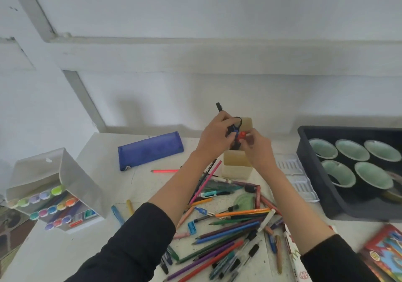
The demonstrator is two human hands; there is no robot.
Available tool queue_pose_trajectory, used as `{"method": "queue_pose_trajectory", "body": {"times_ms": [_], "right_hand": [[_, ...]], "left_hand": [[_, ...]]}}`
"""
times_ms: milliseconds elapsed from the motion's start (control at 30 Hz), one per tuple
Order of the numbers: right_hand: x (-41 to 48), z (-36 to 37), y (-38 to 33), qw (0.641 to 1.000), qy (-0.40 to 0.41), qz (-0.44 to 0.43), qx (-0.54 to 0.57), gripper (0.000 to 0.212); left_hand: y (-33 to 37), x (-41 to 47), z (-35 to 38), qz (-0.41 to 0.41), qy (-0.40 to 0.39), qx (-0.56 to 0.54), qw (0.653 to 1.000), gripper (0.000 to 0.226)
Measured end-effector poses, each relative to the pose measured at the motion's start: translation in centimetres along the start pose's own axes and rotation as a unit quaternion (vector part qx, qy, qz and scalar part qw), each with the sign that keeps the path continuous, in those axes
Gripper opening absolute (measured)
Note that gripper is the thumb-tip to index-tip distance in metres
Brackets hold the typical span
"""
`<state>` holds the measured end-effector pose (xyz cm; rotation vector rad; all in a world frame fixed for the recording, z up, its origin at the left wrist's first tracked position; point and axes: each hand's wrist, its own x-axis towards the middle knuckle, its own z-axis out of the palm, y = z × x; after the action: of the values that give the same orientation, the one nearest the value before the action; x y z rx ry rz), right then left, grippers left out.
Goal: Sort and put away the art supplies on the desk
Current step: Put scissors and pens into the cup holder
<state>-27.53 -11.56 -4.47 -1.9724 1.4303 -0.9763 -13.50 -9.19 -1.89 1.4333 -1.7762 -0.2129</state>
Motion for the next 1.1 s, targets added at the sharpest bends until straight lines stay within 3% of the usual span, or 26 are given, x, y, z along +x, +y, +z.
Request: {"method": "queue_pose_trajectory", "body": {"times_ms": [100,267,433,667,833,967,1100], "right_hand": [[0.2,0.9,0.4,1.000,-0.013,0.009,0.007,0.025],[-1.0,1.5,1.0,0.999,0.035,-0.018,0.010,0.025],[-4.2,2.4,1.0,0.991,0.092,-0.098,-0.004,0.015],[-8.2,7.8,0.1,0.973,-0.154,-0.170,-0.007,0.016],[-10.1,11.3,-2.3,0.938,-0.286,-0.188,-0.052,0.035],[-10.9,13.4,-4.0,0.912,-0.327,-0.190,-0.159,0.048],[-10.9,14.1,-4.6,0.903,-0.305,-0.202,-0.224,0.036]], "left_hand": [[-1.0,-0.6,0.1,0.005,0.036,0.005,0.999,0.026],[-3.3,-2.5,-0.9,-0.018,0.094,-0.016,0.995,0.024],[-6.7,-7.9,-2.8,-0.086,0.107,-0.004,0.991,0.030],[-10.5,-18.1,-6.2,-0.213,0.154,0.073,0.962,0.032],[-9.9,-24.2,-7.3,-0.273,0.143,0.104,0.946,0.025],[-9.9,-27.3,-7.3,-0.287,0.117,0.159,0.937,0.028],[-9.6,-28.4,-6.9,-0.319,0.082,0.155,0.931,0.038]]}}
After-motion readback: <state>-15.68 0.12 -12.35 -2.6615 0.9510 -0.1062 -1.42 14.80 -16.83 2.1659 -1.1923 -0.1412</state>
